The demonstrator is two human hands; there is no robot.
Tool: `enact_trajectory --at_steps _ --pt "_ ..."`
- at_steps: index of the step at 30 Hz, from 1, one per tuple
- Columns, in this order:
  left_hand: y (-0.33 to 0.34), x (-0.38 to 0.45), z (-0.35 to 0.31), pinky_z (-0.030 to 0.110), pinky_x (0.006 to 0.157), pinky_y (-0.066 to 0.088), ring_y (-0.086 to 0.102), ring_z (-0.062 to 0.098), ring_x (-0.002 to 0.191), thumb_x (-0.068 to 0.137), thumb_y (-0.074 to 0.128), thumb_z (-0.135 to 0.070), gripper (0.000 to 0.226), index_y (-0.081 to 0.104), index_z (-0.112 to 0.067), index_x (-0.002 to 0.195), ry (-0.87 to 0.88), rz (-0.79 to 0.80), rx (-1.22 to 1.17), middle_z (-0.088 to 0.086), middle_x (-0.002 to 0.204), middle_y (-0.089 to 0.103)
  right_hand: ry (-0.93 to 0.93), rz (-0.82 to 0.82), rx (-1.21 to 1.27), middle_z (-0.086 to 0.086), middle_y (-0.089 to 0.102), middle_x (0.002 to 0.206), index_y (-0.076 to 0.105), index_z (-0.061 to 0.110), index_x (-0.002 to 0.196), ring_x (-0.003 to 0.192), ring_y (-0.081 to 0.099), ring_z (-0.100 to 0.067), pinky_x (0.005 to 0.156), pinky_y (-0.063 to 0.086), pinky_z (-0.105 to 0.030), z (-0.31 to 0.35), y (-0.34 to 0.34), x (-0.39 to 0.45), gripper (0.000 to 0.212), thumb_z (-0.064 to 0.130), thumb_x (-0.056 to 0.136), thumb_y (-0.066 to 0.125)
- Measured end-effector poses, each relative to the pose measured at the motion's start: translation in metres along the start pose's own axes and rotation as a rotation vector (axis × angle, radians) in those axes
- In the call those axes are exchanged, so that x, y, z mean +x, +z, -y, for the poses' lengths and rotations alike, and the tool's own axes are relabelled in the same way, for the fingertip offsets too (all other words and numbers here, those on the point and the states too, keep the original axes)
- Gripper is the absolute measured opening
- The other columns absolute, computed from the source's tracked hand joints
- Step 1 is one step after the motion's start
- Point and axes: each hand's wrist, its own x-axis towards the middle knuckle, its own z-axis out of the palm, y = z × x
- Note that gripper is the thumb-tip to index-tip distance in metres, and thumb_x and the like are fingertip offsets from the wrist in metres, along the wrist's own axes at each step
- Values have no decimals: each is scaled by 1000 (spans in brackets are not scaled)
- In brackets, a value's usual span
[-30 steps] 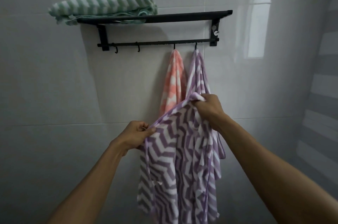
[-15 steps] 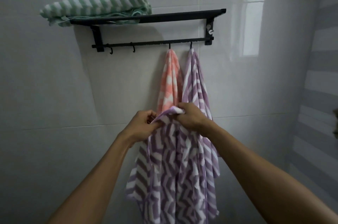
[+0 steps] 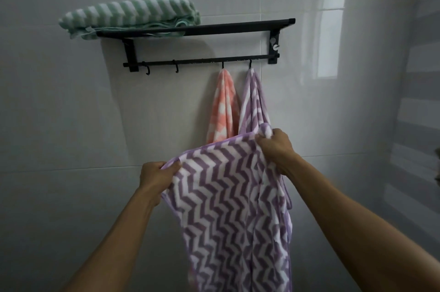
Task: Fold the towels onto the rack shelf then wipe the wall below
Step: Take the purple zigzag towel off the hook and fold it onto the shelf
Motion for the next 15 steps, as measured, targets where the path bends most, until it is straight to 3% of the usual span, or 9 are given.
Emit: enact_trajectory --at_steps 3,7,8,12,15 --pt "12 -6 -16 32 62 59 68 22 65 75 88 -23 25 72 -4 80 -113 28 -222 9 71 73 75 -110 7 -12 65 110 57 8 121 98 63 -32 81 52 -37 -1 3 -6 44 39 90 66" --pt "28 -13 -33 45 86 59 70 26 80 77 85 -15 24 75 -6 96 -153 144 -367 17 93 75 17 -165 55 -12 71 96 66 14 97 90 67 -31 84 58 -43 9 16 -21 25 35 85 73" --pt "33 -14 -35 45 85 59 70 26 79 79 83 -12 22 75 -4 98 -150 185 -372 17 92 75 -2 -156 79 -10 71 91 66 16 91 86 68 -29 82 59 -41 13 19 -25 22 34 84 76" --pt "51 -31 -49 33 60 61 70 24 61 86 70 7 13 71 6 98 -118 349 -368 18 81 73 -7 -58 178 2 68 72 72 14 81 66 64 -14 65 56 -29 21 37 -43 24 31 75 88" --pt "59 -38 -53 32 69 61 71 29 79 88 64 10 23 68 12 111 -43 469 -325 25 100 72 38 67 218 -14 76 86 75 1 92 73 68 -19 73 61 -36 23 49 -54 32 28 77 85"
